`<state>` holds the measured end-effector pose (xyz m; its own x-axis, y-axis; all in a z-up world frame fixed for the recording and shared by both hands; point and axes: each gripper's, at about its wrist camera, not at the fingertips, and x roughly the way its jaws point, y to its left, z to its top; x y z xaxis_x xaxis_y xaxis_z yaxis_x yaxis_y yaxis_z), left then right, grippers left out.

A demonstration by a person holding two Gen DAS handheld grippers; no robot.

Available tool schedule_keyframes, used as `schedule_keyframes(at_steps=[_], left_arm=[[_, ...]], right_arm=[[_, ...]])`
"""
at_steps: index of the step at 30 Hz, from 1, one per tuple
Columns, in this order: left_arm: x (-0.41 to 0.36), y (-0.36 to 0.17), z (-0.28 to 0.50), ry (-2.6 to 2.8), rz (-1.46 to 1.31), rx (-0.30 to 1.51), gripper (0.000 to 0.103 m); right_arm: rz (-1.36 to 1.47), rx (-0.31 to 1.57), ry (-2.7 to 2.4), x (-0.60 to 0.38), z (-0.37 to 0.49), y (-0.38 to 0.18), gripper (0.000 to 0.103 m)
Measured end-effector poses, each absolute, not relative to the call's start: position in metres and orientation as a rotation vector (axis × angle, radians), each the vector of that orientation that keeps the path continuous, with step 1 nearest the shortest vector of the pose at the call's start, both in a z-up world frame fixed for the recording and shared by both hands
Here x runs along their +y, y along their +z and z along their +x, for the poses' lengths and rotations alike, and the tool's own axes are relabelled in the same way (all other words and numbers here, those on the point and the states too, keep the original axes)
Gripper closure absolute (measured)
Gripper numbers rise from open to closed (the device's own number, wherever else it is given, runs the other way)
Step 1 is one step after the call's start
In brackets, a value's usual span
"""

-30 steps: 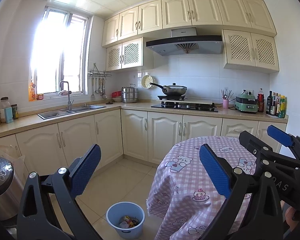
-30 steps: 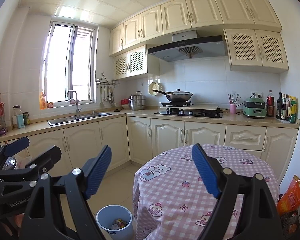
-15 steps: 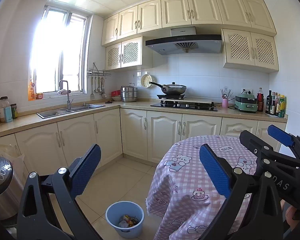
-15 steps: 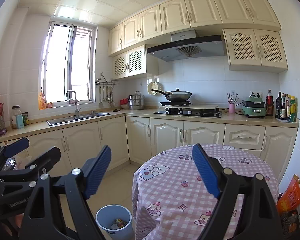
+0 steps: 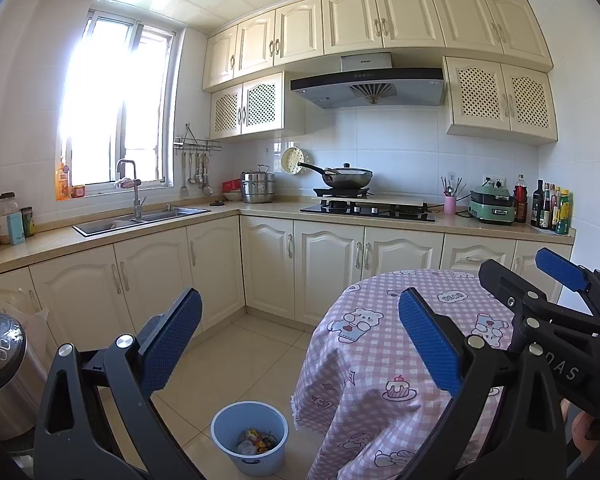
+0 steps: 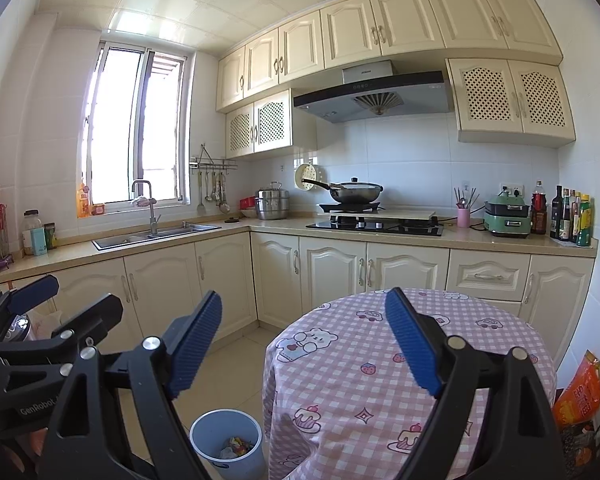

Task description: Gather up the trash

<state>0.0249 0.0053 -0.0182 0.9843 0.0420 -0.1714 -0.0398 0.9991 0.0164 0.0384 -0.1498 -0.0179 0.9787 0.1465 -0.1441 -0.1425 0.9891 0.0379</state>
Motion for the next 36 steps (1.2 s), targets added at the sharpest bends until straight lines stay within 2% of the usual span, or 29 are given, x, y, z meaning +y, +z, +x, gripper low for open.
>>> schedule_keyframes(at_steps=[36], left_arm=[[0.0072, -0.0188, 0.0252, 0.040, 0.017, 0.178, 0.008]], right_arm=[[0.023, 0.153, 0.146, -0.1514, 0.0411, -0.0160, 0.020]])
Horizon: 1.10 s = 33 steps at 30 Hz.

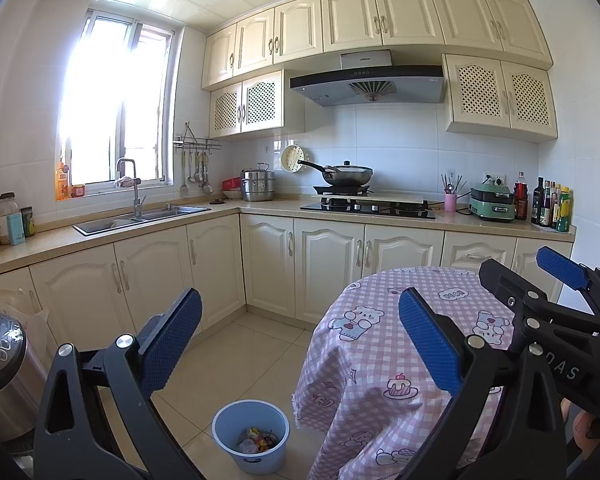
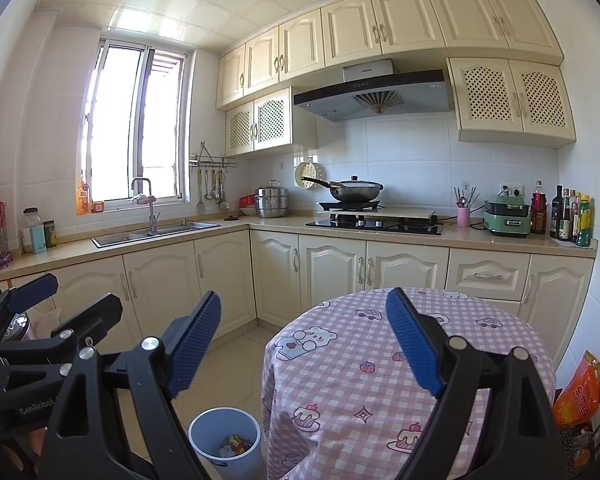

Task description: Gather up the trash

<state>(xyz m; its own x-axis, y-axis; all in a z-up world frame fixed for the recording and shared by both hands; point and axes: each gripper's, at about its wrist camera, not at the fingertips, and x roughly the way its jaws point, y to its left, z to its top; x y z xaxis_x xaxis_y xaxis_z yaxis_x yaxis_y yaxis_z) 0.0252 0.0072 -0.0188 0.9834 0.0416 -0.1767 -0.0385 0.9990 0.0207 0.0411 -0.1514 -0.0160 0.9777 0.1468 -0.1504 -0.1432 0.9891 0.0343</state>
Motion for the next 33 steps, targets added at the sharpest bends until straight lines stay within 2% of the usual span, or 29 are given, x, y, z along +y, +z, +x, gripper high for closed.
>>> schedule_keyframes(at_steps=[33], left_arm=[[0.0091, -0.0196, 0.0258, 0.037, 0.017, 0.182, 0.008]], right_arm=[[0.024, 0.162, 0.150, -0.1529, 0.0402, -0.0244, 0.019]])
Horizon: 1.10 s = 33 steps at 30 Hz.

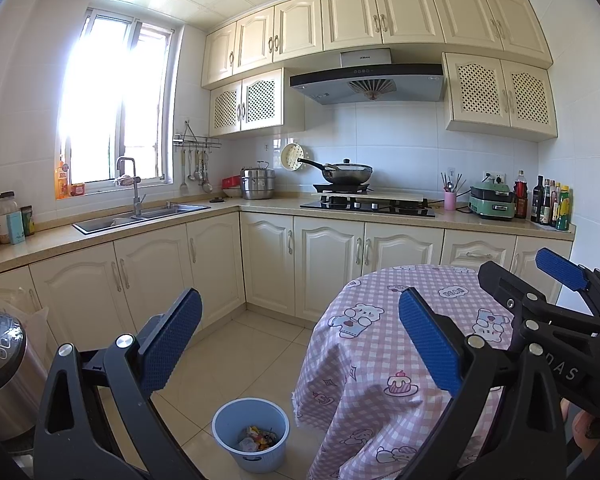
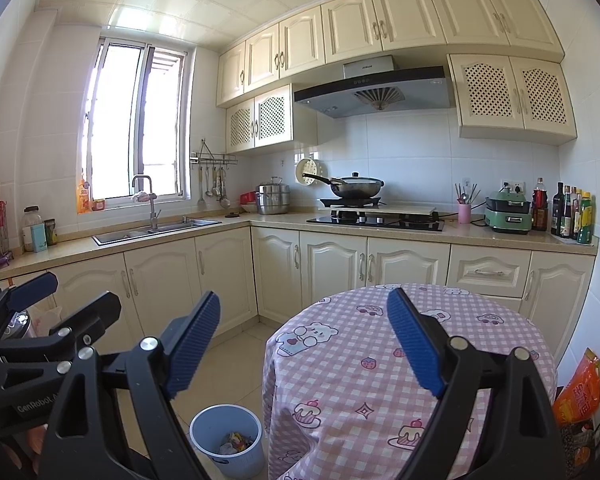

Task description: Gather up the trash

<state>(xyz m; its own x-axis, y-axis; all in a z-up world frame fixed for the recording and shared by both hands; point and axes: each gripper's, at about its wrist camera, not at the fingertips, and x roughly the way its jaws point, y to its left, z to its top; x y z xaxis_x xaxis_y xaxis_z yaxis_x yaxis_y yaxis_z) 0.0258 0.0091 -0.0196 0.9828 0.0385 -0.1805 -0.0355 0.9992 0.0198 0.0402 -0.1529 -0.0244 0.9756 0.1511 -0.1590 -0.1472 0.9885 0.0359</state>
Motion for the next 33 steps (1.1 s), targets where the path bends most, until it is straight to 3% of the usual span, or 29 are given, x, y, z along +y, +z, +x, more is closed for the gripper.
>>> schedule_keyframes(at_steps=[33], left_arm=[[0.0143, -0.0263, 0.0271, 0.037, 0.019, 0.187, 0.008]], right_arm=[[0.017, 0.166, 0.155, -0.1529, 0.0445, -0.0265, 0.019]])
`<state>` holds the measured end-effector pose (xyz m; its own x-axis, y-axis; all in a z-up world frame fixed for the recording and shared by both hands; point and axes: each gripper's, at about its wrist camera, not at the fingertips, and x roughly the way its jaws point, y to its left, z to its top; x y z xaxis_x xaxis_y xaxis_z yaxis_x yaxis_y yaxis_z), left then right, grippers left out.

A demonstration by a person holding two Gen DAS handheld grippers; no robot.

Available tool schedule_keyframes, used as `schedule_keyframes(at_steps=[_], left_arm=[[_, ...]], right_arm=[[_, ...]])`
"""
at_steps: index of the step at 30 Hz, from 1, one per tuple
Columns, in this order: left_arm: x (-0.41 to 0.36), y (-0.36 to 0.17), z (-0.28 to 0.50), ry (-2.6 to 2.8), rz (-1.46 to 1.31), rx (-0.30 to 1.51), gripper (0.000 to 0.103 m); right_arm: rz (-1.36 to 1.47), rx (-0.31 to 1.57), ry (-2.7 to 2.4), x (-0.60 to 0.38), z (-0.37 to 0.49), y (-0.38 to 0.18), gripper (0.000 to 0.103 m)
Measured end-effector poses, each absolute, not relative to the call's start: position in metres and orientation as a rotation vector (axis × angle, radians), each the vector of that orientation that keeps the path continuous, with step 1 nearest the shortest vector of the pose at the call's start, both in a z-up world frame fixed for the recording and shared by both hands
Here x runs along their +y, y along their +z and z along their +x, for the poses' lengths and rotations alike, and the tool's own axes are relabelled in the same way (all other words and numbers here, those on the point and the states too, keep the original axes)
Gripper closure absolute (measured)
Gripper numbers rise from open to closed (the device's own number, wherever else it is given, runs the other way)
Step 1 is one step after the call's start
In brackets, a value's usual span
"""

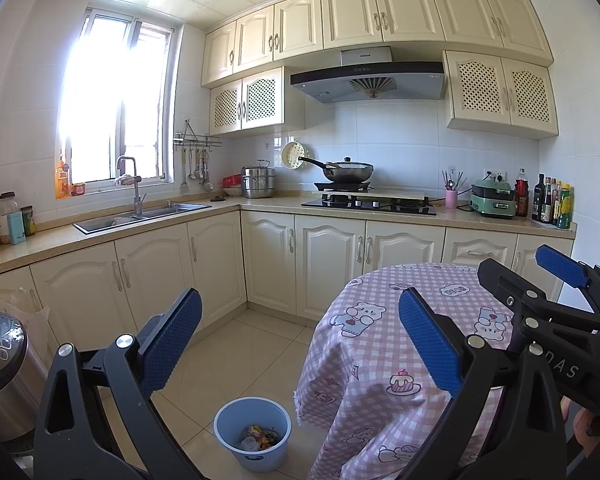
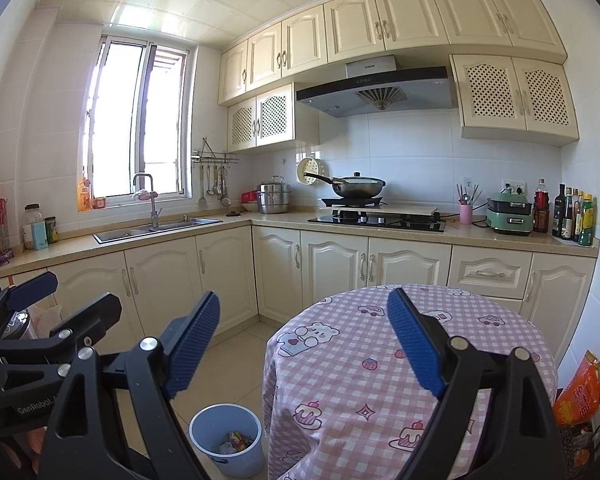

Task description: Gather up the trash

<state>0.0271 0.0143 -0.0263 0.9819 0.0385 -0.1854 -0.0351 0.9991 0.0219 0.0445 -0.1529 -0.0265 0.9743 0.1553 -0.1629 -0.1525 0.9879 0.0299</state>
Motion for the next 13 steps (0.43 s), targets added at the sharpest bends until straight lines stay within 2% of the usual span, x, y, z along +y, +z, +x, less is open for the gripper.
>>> schedule_keyframes(at_steps=[13], left_arm=[[0.028, -0.040, 0.056, 0.070, 0.004, 0.262, 0.008]], right_arm=[[0.015, 0.229, 0.180, -0.154, 0.082, -0.036, 0.018]])
